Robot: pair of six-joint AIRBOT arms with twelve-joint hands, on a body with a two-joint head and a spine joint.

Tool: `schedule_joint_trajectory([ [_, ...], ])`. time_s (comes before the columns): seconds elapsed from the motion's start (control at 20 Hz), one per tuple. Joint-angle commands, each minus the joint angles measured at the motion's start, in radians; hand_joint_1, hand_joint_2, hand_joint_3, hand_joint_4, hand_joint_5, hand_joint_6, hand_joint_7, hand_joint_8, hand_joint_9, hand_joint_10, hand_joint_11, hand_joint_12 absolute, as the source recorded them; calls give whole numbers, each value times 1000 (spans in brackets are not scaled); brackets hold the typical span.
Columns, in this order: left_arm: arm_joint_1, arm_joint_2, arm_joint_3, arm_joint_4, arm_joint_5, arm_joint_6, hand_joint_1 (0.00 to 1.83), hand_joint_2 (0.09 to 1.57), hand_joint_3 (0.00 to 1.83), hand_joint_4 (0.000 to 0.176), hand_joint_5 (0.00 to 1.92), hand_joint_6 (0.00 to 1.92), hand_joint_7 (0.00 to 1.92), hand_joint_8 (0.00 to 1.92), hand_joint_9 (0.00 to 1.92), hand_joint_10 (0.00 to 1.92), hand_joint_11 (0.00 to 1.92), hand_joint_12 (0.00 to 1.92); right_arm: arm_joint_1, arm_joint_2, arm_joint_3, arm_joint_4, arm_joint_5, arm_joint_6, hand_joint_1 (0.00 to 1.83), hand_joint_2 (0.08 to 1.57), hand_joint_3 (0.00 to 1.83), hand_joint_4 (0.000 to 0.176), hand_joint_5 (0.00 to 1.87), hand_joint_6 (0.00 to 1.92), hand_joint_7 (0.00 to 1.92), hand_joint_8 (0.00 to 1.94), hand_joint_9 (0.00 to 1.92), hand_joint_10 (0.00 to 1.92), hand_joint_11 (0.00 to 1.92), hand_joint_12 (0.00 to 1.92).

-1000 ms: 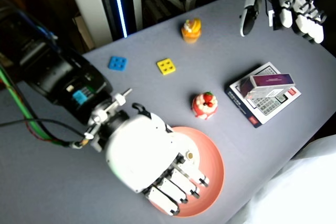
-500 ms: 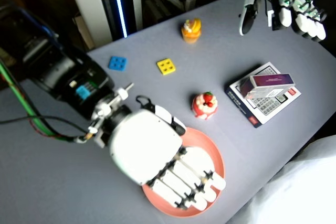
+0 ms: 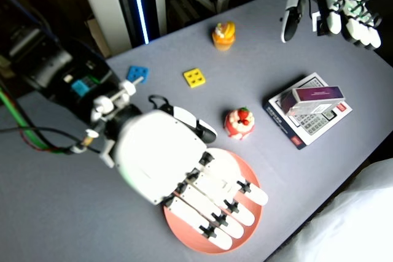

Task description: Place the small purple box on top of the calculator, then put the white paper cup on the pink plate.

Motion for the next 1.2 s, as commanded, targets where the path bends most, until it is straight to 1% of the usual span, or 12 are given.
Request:
schedule_joint_trajectory([
  [0.0,-7,6,-5,-10,-134,-1,845,1178,0,104,54,7,0,0,0,0,0,0,14,12,-13,-25,143,2,656,930,0,99,0,0,0,0,0,0,0,0],
  [0.1,-1,8,-7,-16,-139,-1,851,1170,0,103,62,10,0,0,0,0,0,0,14,45,-50,-43,170,2,657,918,0,91,0,0,0,0,0,0,8,4],
  [0.2,4,11,-10,-18,-148,-1,857,1170,0,93,67,11,0,0,0,0,0,0,13,105,-109,-74,223,2,708,865,6,142,0,0,0,0,3,0,0,565],
  [0.25,9,16,-15,-20,-157,-1,850,1171,0,91,70,12,0,0,0,0,4,2,8,131,-139,-90,253,2,671,890,19,138,0,0,0,0,0,0,0,597],
  [0.3,16,21,-19,-24,-167,-1,810,1179,0,92,69,7,0,0,0,0,0,201,-2,160,-172,-106,292,2,594,934,33,127,0,0,0,0,0,0,0,119],
  [0.5,44,38,-36,-45,-220,-1,597,1249,19,125,0,0,0,0,0,0,0,1,-80,285,-323,-161,499,2,370,1075,83,47,0,0,0,0,0,0,4,2],
  [0.6,60,50,-49,-56,-257,-1,521,1275,25,111,0,0,0,0,0,0,0,0,-138,333,-391,-177,619,2,462,1130,50,80,0,0,0,0,0,0,4,134],
  [0.7,71,57,-60,-60,-290,-1,448,1284,22,113,0,0,0,0,0,0,10,5,-184,360,-433,-188,703,2,670,1217,57,39,0,0,0,0,0,0,0,154],
  [0.8,82,67,-74,-66,-328,-1,458,1291,21,93,0,0,0,0,0,0,0,0,-250,385,-474,-187,805,2,779,1264,27,23,0,0,0,0,0,0,0,215],
  [0.95,92,75,-87,-70,-370,-1,439,1279,10,110,0,0,0,0,0,0,0,0,-348,414,-518,-163,937,2,717,1213,0,12,0,0,0,0,0,0,0,27],
  [1.1,94,77,-97,-76,-414,-1,379,1282,9,92,0,0,0,0,0,0,0,0,-444,445,-559,-136,1065,2,623,1145,0,41,0,0,0,0,0,0,0,0],
  [1.15,98,77,-101,-81,-436,-2,344,1284,9,111,0,0,0,0,0,0,0,0,-486,459,-576,-120,1120,2,616,1134,0,51,0,0,0,0,0,0,0,0],
])
